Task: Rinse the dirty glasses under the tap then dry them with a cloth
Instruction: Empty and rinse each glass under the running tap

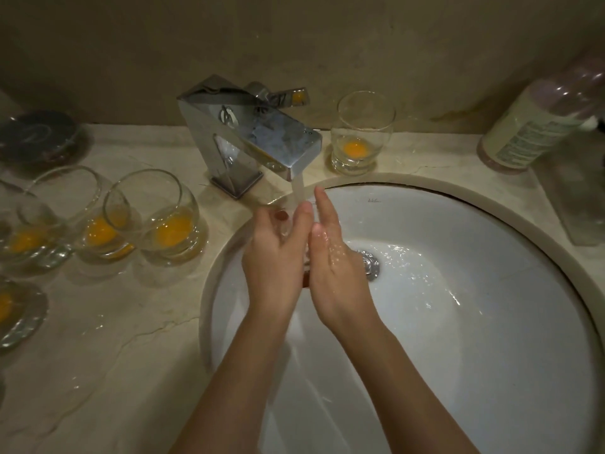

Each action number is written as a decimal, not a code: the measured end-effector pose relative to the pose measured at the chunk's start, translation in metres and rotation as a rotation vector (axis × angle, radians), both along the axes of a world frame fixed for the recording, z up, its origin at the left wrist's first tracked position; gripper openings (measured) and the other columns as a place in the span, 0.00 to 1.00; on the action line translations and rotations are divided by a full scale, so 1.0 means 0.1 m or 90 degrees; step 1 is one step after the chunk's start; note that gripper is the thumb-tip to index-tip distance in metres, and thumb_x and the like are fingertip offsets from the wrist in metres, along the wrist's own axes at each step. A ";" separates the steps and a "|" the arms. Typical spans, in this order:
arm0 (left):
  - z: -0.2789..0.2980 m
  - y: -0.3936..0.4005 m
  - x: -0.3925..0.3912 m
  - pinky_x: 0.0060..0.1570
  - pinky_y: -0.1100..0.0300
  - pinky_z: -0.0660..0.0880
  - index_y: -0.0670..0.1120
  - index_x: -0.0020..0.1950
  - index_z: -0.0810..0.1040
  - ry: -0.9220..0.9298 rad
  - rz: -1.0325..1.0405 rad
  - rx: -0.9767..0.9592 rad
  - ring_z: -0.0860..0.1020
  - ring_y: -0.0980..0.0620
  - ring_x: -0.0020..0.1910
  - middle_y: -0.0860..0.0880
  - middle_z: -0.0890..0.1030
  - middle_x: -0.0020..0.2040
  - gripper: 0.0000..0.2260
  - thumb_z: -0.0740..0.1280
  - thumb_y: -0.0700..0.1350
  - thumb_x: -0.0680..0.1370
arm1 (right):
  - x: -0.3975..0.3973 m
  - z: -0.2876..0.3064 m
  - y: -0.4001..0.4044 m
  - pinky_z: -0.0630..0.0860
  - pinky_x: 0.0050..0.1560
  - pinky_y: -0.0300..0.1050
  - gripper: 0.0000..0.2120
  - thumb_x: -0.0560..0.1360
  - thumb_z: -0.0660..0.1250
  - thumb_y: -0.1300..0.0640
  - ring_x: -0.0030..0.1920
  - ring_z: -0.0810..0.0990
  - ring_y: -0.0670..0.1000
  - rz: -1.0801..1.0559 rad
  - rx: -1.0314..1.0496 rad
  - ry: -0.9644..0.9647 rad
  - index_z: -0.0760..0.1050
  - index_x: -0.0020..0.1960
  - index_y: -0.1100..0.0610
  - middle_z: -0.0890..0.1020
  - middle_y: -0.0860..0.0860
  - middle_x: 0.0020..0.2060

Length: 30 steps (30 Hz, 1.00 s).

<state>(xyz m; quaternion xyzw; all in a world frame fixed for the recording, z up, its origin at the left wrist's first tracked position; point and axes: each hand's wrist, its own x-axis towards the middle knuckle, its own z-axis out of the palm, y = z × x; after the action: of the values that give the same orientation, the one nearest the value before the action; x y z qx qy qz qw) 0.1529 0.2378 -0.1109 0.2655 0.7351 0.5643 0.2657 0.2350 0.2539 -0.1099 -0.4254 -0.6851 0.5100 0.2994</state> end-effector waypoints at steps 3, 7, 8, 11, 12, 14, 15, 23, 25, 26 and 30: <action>0.01 0.01 0.01 0.51 0.50 0.79 0.55 0.53 0.79 -0.166 -0.032 0.054 0.83 0.54 0.48 0.56 0.84 0.48 0.22 0.65 0.68 0.67 | 0.04 0.00 0.06 0.80 0.43 0.46 0.15 0.79 0.47 0.34 0.41 0.82 0.47 -0.012 -0.046 0.040 0.53 0.63 0.18 0.83 0.47 0.42; 0.04 -0.02 -0.02 0.41 0.55 0.78 0.50 0.51 0.85 -0.518 -0.108 0.042 0.84 0.47 0.44 0.47 0.85 0.48 0.19 0.64 0.63 0.74 | 0.06 -0.04 0.18 0.80 0.39 0.47 0.13 0.82 0.48 0.39 0.46 0.84 0.51 0.006 -0.183 0.096 0.61 0.61 0.20 0.83 0.50 0.54; 0.03 -0.02 -0.02 0.42 0.54 0.78 0.50 0.53 0.84 -0.515 -0.119 0.047 0.84 0.47 0.45 0.47 0.85 0.49 0.20 0.64 0.63 0.75 | 0.06 -0.05 0.17 0.81 0.46 0.48 0.13 0.80 0.48 0.36 0.49 0.84 0.49 0.019 -0.175 0.085 0.60 0.60 0.19 0.82 0.45 0.57; 0.02 -0.01 0.04 0.41 0.56 0.78 0.50 0.57 0.81 -0.333 -0.059 0.063 0.84 0.55 0.45 0.53 0.85 0.47 0.18 0.65 0.60 0.75 | 0.06 0.01 0.08 0.74 0.50 0.28 0.15 0.79 0.45 0.35 0.46 0.79 0.31 0.017 -0.125 0.058 0.53 0.64 0.21 0.77 0.31 0.53; 0.02 0.00 0.05 0.43 0.57 0.78 0.52 0.54 0.80 -0.215 -0.030 0.065 0.83 0.58 0.44 0.56 0.85 0.44 0.17 0.66 0.61 0.73 | 0.07 0.04 0.06 0.72 0.44 0.23 0.16 0.79 0.45 0.37 0.43 0.79 0.30 0.021 -0.101 0.042 0.51 0.65 0.22 0.77 0.32 0.47; 0.02 -0.01 0.08 0.49 0.57 0.77 0.55 0.52 0.77 -0.081 -0.006 0.067 0.82 0.59 0.46 0.59 0.84 0.44 0.20 0.66 0.66 0.68 | 0.08 0.06 0.05 0.73 0.40 0.25 0.18 0.76 0.45 0.35 0.40 0.80 0.34 0.022 -0.088 0.023 0.50 0.65 0.21 0.79 0.35 0.40; 0.00 -0.02 0.08 0.51 0.56 0.77 0.56 0.53 0.77 -0.087 -0.009 0.062 0.82 0.58 0.49 0.58 0.84 0.46 0.21 0.66 0.67 0.66 | 0.08 0.07 0.06 0.74 0.41 0.27 0.18 0.75 0.46 0.34 0.40 0.80 0.36 0.018 -0.094 0.037 0.51 0.63 0.19 0.80 0.36 0.39; -0.01 -0.06 0.08 0.43 0.57 0.78 0.48 0.50 0.83 -0.340 -0.054 0.052 0.85 0.53 0.43 0.51 0.86 0.43 0.14 0.65 0.57 0.78 | 0.03 -0.06 0.14 0.79 0.57 0.55 0.16 0.76 0.51 0.29 0.55 0.83 0.47 -0.024 -0.266 0.120 0.62 0.63 0.21 0.81 0.43 0.56; -0.03 -0.06 0.10 0.42 0.58 0.78 0.48 0.49 0.81 -0.191 -0.023 0.041 0.84 0.56 0.42 0.53 0.85 0.41 0.18 0.68 0.62 0.73 | 0.04 -0.04 0.11 0.78 0.50 0.36 0.14 0.72 0.49 0.27 0.46 0.82 0.38 -0.019 -0.175 0.048 0.58 0.58 0.17 0.82 0.36 0.43; -0.04 -0.07 0.11 0.44 0.57 0.79 0.48 0.51 0.81 -0.144 -0.015 0.045 0.84 0.56 0.44 0.53 0.85 0.44 0.23 0.68 0.65 0.69 | 0.05 -0.04 0.10 0.77 0.47 0.33 0.14 0.72 0.48 0.29 0.44 0.82 0.37 -0.020 -0.157 0.041 0.57 0.57 0.16 0.81 0.34 0.39; -0.03 -0.09 0.04 0.51 0.56 0.80 0.46 0.58 0.80 -0.279 -0.077 0.102 0.84 0.51 0.51 0.48 0.85 0.52 0.23 0.69 0.59 0.70 | 0.03 -0.05 0.16 0.77 0.57 0.43 0.12 0.78 0.52 0.34 0.52 0.81 0.36 -0.037 -0.206 0.146 0.64 0.59 0.21 0.80 0.29 0.49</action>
<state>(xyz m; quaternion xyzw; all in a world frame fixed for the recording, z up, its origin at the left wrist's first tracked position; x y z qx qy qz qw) 0.1568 0.2291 -0.1142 0.2001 0.5956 0.6480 0.4306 0.2380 0.2702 -0.1152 -0.4272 -0.5428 0.6496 0.3176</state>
